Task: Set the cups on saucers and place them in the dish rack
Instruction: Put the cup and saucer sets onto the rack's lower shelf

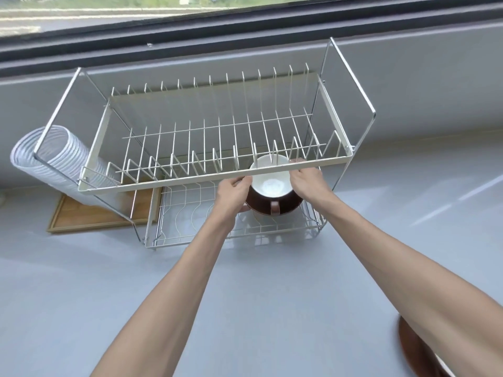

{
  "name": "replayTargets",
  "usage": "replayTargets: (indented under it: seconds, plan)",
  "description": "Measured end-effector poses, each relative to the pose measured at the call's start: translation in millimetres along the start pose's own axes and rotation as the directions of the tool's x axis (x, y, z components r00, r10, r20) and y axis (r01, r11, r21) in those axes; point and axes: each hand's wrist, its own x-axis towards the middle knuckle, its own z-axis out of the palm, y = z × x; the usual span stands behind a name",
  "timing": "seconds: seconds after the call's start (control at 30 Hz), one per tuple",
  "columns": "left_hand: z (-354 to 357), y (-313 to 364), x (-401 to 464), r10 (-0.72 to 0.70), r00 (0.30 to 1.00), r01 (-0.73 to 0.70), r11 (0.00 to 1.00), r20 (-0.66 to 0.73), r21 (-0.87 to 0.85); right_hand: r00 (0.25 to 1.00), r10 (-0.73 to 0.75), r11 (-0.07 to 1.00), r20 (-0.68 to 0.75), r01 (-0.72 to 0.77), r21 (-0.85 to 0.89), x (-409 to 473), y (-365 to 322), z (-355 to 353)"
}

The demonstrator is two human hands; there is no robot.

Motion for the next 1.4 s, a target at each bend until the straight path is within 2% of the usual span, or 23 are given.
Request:
replayTargets:
  seconds: [0.2,0.57,0.77,0.9,1.1,1.3,1.4]
  plan:
    - [5,-2,6,-0.020,1.000,0.020,1.000,0.000,-0.016,1.000,-0.019,1.000,-0.003,0.019,-0.004,7,1,2]
    - [6,-4,4,0.000,1.000,0.000,1.000,0.027,-0.011,0.998,0.058,0.998,0.015,-0.058,0.015,12,8,7]
    - [4,-6,-6,0.018,0.997,-0.020,1.000,0.076,0.022,0.999,0.014,1.000,-0.041,-0.014,-0.015,7,15,10]
    - [2,-13,-18,0.061,0.995,-0.068,0.993,0.082,0.096,0.999,-0.018,0.999,-0.028,0.017,-0.044,-6,16,10]
    - [-6,-14,-44,0.040,0.983,-0.077,0.976,0.179,0.203,0.995,-0.097,0.995,-0.025,0.098,0.031,-35,21,6]
    - [-7,-17,-76,0.037,0.946,-0.147,0.934,0.322,0.325,0.994,-0.111,0.986,0.005,0.111,-0.122,-69,25,-11]
    - [-3,-24,-92,0.058,0.927,-0.213,0.896,0.372,0.390,0.989,-0.141,0.958,-0.037,0.127,-0.258,-94,32,-21]
